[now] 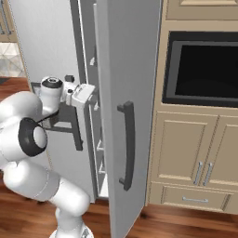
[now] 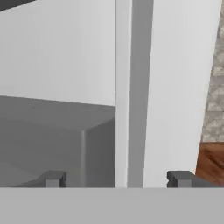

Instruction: Take the lemon wedge from the fridge and place it on the plate with fish on the dining counter.

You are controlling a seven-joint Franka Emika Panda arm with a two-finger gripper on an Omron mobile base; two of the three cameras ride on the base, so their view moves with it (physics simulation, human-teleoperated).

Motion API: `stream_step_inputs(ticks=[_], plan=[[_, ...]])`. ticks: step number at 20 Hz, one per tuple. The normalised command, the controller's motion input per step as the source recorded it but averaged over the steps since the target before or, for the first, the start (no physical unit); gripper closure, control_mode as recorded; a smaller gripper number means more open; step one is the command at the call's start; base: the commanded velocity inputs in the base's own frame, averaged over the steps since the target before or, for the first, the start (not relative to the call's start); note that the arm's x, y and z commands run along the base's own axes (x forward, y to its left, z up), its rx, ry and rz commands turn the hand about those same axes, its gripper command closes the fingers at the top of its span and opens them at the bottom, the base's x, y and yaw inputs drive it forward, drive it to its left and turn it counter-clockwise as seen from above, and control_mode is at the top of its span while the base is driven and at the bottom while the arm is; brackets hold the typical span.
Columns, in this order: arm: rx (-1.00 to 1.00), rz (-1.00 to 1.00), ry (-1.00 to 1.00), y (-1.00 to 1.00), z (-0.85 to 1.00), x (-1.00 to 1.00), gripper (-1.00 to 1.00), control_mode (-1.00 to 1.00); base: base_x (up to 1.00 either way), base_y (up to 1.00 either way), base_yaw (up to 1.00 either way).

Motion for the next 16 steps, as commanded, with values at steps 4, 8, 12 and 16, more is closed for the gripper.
stream_step_inputs(ticks=[4, 8, 12, 16], plan=[[0.20, 0.00, 0.09, -0.99, 0.00, -0.21, -1.00, -1.00, 0.00, 0.00, 0.00], [0.24, -0.01, 0.04, -1.00, 0.00, -0.68, -1.00, -1.00, 0.00, 0.00, 0.00], [0.26, -0.04, 0.01, -1.00, 0.00, -0.92, -1.00, -1.00, 0.00, 0.00, 0.00], [0.25, -0.06, -0.01, -1.00, 0.00, -1.00, -1.00, -1.00, 0.00, 0.00, 0.00]])
